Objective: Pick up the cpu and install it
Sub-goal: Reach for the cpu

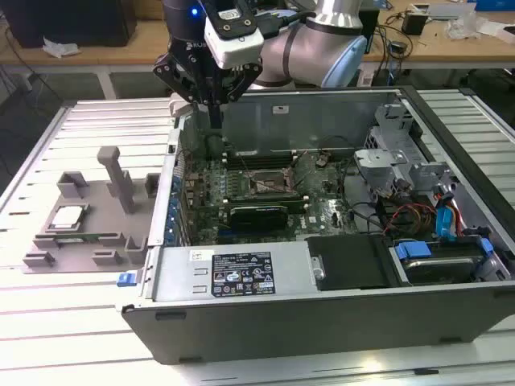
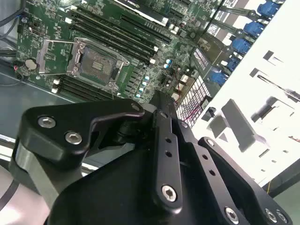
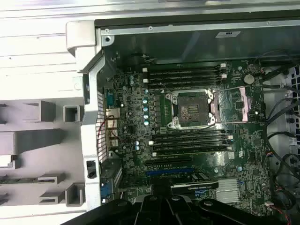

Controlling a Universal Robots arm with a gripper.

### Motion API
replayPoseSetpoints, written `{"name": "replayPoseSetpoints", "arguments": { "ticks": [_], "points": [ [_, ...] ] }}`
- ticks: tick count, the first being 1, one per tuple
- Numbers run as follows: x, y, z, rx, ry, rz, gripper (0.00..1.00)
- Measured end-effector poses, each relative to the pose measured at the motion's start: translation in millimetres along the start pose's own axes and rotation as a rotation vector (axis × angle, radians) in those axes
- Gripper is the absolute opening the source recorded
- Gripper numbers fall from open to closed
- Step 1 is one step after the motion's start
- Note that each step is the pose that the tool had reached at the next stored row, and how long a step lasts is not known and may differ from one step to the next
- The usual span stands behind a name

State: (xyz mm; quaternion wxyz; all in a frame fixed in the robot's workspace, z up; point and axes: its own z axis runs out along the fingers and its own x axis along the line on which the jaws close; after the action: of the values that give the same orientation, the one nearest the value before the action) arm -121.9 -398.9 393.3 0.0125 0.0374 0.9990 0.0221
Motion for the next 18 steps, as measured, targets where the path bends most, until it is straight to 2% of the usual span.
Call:
{"name": "replayPoseSetpoints", "arguments": {
  "ticks": [9, 14, 18],
  "points": [
    [0.2, 0.0, 0.0, 0.0000, 0.0000, 0.000, 0.11],
    [3.3, -0.2, -0.1, 0.0000, 0.0000, 0.000, 0.11],
    [9.9, -0.7, -0.3, 0.0000, 0.0000, 0.000, 0.11]
  ]
}}
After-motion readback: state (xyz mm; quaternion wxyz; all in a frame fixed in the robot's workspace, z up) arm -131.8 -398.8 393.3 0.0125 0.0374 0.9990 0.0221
